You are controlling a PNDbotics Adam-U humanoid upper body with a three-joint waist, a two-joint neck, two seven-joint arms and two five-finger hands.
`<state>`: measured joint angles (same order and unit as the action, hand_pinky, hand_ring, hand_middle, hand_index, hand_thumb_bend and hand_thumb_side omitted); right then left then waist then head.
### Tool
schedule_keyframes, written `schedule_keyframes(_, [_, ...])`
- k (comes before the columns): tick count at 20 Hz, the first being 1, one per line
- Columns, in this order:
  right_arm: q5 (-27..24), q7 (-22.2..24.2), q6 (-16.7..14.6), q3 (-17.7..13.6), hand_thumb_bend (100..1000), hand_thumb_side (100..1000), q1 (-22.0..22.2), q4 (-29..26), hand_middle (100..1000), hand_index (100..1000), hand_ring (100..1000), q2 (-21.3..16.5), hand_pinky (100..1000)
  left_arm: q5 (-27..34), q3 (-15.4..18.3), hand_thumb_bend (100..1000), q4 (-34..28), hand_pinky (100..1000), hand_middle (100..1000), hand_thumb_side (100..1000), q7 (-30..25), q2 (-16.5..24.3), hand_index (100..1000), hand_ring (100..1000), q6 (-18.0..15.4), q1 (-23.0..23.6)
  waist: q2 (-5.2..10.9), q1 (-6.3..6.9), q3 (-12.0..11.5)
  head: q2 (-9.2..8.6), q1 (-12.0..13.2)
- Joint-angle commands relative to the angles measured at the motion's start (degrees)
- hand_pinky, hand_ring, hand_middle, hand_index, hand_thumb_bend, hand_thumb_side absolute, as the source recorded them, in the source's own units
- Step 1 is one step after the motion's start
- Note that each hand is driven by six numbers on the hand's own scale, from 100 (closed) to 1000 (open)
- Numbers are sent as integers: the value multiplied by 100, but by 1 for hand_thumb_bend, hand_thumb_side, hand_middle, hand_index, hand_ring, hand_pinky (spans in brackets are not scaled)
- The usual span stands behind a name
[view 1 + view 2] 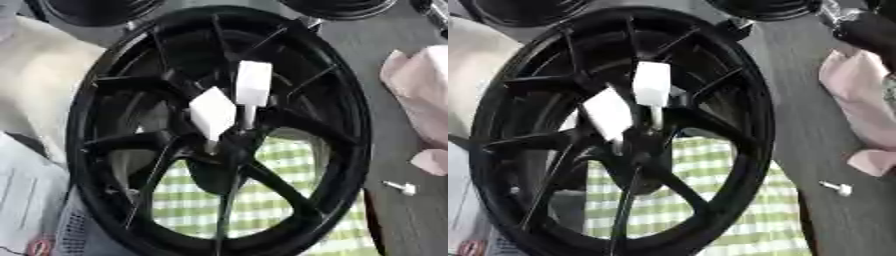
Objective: Pull the pin out of the wheel hub.
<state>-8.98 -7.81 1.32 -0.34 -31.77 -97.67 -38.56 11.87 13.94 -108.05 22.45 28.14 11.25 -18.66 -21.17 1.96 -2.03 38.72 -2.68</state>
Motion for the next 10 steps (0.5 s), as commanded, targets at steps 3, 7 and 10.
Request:
schedule_keyframes(3, [-12, -51, 64, -55, 525, 345, -75, -133, 653, 785, 728, -181, 877, -23, 36, 861, -128, 687, 602, 501, 28, 112, 713, 658, -8, -17, 135, -10, -1, -32, -18])
schedule_keyframes(7, [10, -42, 105, -43, 523, 351, -86, -166, 654, 785, 729, -248, 875, -30, 35, 862, -131, 687, 602, 502, 31, 129, 713, 658, -1, 1, 151, -23, 4, -16, -19])
schedule_keyframes(10, [67, 30, 160, -27, 518, 359, -147, -223, 659, 788, 733, -391, 873, -44, 37, 863, -125, 687, 602, 502, 28, 160, 713, 658, 4, 35, 183, -42, 15, 8, -23])
